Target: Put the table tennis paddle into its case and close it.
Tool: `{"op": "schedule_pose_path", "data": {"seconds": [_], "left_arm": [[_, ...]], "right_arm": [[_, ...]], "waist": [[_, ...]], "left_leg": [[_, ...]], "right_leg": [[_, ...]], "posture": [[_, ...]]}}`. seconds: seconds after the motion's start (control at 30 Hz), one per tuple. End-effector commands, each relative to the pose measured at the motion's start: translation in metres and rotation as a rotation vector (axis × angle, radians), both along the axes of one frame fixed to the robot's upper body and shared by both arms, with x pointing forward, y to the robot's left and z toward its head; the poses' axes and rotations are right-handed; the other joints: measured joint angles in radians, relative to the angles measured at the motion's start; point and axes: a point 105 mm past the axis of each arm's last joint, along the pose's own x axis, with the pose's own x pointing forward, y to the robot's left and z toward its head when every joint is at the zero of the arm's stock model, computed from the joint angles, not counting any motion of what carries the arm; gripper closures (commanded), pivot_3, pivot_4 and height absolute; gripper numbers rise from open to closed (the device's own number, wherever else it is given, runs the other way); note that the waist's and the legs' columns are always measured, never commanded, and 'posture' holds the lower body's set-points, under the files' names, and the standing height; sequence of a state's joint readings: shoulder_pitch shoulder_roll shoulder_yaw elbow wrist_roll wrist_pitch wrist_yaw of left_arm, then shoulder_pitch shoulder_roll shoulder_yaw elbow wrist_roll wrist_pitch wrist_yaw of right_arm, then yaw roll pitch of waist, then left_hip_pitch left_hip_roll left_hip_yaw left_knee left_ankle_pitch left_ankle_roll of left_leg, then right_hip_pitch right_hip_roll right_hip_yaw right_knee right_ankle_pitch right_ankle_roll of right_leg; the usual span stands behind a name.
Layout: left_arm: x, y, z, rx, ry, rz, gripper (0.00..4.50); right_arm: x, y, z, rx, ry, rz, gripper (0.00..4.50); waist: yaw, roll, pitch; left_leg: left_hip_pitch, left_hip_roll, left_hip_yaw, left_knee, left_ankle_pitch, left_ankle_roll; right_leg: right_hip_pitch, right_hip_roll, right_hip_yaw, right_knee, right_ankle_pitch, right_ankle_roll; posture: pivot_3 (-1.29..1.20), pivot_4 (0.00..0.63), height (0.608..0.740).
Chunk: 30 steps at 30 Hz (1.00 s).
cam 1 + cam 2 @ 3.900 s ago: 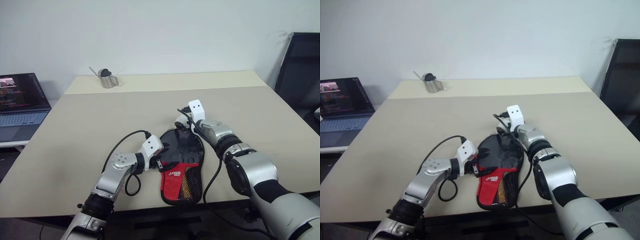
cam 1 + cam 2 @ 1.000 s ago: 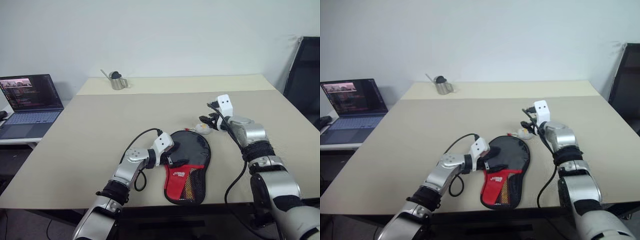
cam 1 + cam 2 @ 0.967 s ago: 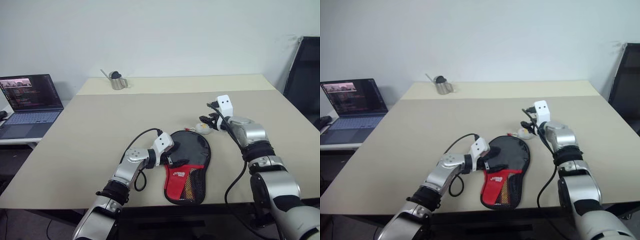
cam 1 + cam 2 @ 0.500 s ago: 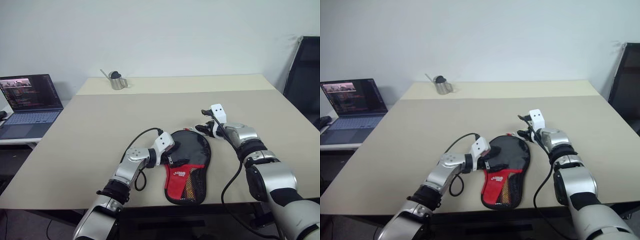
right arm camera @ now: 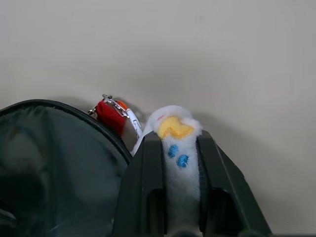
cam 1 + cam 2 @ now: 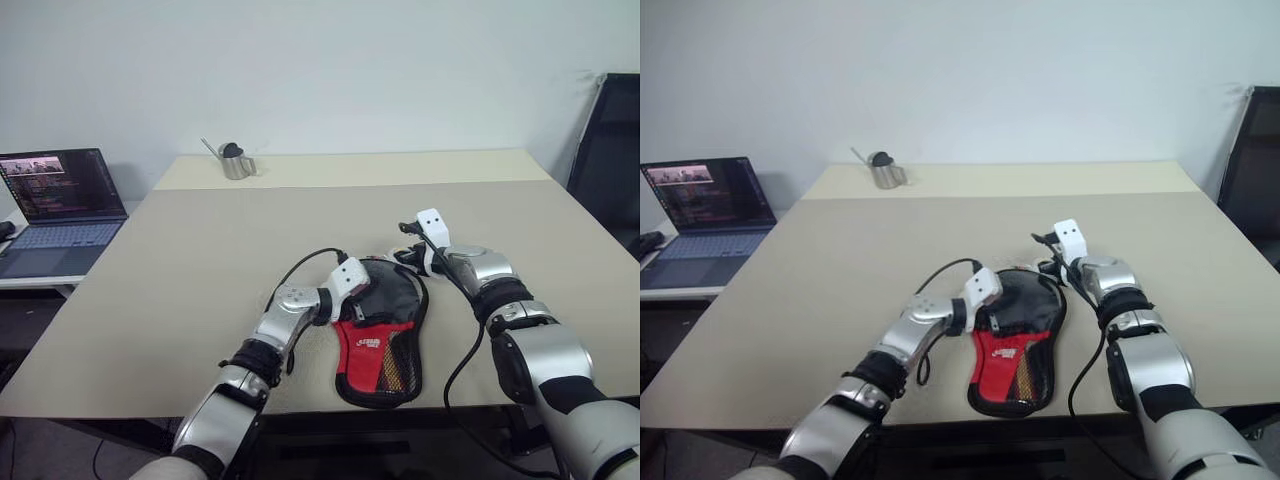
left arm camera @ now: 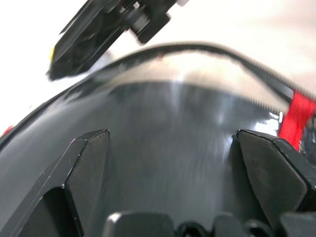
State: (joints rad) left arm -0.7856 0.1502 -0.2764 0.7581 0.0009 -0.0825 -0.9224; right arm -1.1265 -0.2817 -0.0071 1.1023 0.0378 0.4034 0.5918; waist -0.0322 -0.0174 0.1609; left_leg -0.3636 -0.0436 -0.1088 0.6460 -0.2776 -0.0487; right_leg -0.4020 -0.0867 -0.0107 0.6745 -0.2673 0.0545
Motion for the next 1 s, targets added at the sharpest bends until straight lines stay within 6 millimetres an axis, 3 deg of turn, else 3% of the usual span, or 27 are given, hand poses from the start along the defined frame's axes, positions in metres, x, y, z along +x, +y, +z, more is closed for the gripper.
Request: {"op": "schedule_pose_path", "data": {"seconds": [0.03,0.27,0.47,0.63,1.0], "left_arm": [[-0.011,0.011,-0.036,0.113,0.08,-0.015,0.0],[-0.018,0.037,-0.044,0.131,0.125,0.001,0.0],[-0.03,0.045,-0.046,0.148,0.17,-0.058,0.0],[-0.025,0.044,-0.053,0.173,0.184,-0.032,0.0],[-0.024,0.028,-0.061,0.159,0.221,-0.029,0.0]], "right_arm": [[0.0,0.002,0.01,-0.002,-0.026,0.019,4.17],[-0.002,0.003,0.012,-0.002,-0.027,0.026,4.17],[-0.004,0.004,0.012,0.0,-0.022,0.026,4.17],[-0.005,0.003,0.009,-0.005,-0.013,0.017,4.17],[-0.018,-0.04,0.002,-0.037,0.021,-0.045,4.17]], "waist": [[-0.003,0.0,0.0],[-0.011,0.0,0.0],[-0.025,0.001,0.0],[-0.025,0.0,0.0],[0.002,0.001,-0.003]], "left_leg": [[0.0,0.0,0.0,0.0,0.0,0.0],[0.0,0.001,0.0,-0.001,0.0,0.0],[0.0,0.001,0.0,-0.001,0.0,0.0],[0.0,0.001,0.0,-0.001,0.0,0.0],[0.005,0.0,-0.002,0.0,0.0,0.0]], "right_leg": [[-0.001,0.0,0.0,0.0,0.0,0.0],[-0.001,0.0,0.001,-0.001,0.0,0.0],[-0.001,0.001,0.001,0.0,0.0,0.0],[-0.001,0.001,0.001,0.0,0.0,0.0],[0.007,0.001,-0.001,-0.002,0.0,0.0]], "posture": [[0.0,0.15,0.74],[0.0,0.15,0.74],[0.0,0.15,0.74],[0.0,0.15,0.74],[0.0,0.15,0.74]]}}
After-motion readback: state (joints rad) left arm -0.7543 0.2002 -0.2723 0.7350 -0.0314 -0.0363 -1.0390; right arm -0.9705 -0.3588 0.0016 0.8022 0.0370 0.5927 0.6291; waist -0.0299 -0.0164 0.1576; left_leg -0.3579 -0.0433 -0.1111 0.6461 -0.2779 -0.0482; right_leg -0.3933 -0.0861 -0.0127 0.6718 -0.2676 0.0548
